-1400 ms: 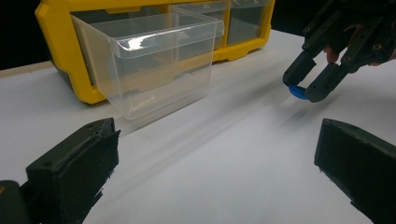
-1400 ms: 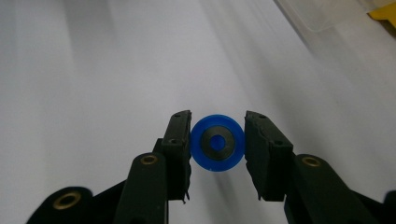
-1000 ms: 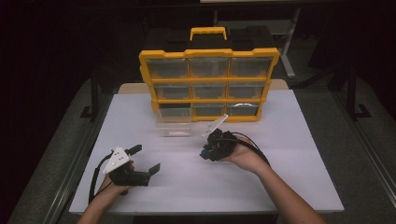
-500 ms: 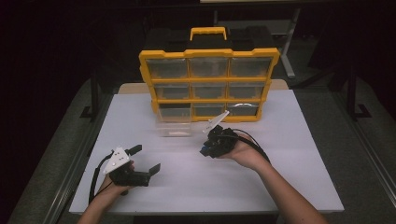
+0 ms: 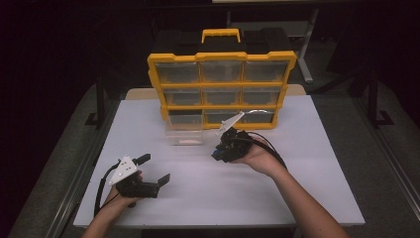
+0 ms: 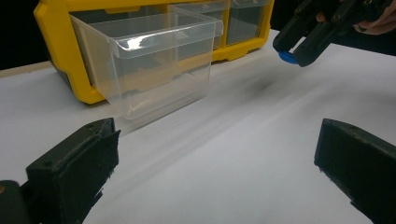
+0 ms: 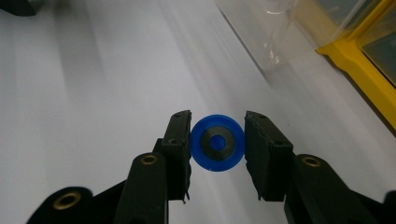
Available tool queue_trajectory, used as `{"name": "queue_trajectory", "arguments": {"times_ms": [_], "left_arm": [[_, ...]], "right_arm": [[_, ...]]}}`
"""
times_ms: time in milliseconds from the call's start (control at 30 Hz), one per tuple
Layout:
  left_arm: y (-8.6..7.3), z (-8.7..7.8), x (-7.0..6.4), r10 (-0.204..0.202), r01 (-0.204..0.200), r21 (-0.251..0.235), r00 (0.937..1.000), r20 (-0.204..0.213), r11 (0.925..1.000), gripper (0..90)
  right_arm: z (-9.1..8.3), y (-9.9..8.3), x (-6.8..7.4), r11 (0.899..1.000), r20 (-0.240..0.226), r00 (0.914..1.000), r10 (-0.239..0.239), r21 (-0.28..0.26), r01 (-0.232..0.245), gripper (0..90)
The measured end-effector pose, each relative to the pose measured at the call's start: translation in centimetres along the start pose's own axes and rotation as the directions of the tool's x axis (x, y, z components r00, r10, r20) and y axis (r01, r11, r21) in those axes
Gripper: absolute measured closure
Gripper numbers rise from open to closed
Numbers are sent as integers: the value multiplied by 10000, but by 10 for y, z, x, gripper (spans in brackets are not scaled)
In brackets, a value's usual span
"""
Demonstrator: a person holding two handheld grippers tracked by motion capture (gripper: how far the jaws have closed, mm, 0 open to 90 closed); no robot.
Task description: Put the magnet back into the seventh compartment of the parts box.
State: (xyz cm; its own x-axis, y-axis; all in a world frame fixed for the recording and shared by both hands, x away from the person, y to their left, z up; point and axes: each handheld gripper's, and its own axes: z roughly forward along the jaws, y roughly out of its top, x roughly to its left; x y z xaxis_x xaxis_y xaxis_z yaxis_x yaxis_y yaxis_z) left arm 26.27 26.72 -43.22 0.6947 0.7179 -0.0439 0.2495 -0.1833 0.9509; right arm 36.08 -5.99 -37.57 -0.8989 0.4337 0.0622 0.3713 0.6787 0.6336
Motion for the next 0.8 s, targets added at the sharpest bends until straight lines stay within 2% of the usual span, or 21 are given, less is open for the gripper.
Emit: {"name": "queue_trajectory", "arguments": {"times_ms": [33, 133, 167, 333, 367, 433, 467, 633, 700, 733, 800], "left_arm": [[0, 0, 0, -5, 5, 7, 10000, -3, 10000, 0], [0, 0, 0, -8, 8, -1, 10000, 1, 10000, 0], [0, 0, 0, -7, 7, -3, 10000, 5, 10000, 0], [0, 0, 0, -16, 16, -5, 10000, 7, 10000, 0], [0, 0, 0, 8, -8, -6, 10000, 13, 10000, 0], [0, 0, 0, 3, -3, 11, 10000, 10, 10000, 0], [0, 0, 0, 5, -5, 15, 10000, 6, 10000, 0], [0, 0, 0, 2, -2, 8, 10000, 6, 10000, 0], [0, 0, 0, 0, 0, 18, 10000, 2, 10000, 0], [0, 0, 0, 3, -3, 23, 10000, 4, 10000, 0], [0, 0, 0, 32, -32, 19, 10000, 15, 10000, 0]], "right_arm": [[-1, 1, 0, 9999, -8, 9999, 106, 16, -106, 615], [-2, 3, -2, 10000, 96, 9999, -53, 1, 53, 615], [-3, 4, -1, 9999, -4, 9999, 140, -15, -140, 615], [-4, 7, -4, 10000, 183, 9998, -85, -47, 86, 615], [-5, 8, -3, 9999, 109, 9999, 98, -57, -97, 615], [-6, 9, -4, 9999, 178, 9998, -5, -111, 7, 615], [-6, 10, -4, 9999, 129, 9999, 88, -97, -86, 615], [-6, 13, -6, 9998, 253, 9996, -127, -129, 131, 615], [-6, 14, -4, 9998, 157, 9998, 111, -148, -109, 615], [-6, 15, -6, 9998, 276, 9995, -140, -142, 144, 615], [-7, 16, -5, 9998, 169, 9998, 83, -171, -80, 615]]}}
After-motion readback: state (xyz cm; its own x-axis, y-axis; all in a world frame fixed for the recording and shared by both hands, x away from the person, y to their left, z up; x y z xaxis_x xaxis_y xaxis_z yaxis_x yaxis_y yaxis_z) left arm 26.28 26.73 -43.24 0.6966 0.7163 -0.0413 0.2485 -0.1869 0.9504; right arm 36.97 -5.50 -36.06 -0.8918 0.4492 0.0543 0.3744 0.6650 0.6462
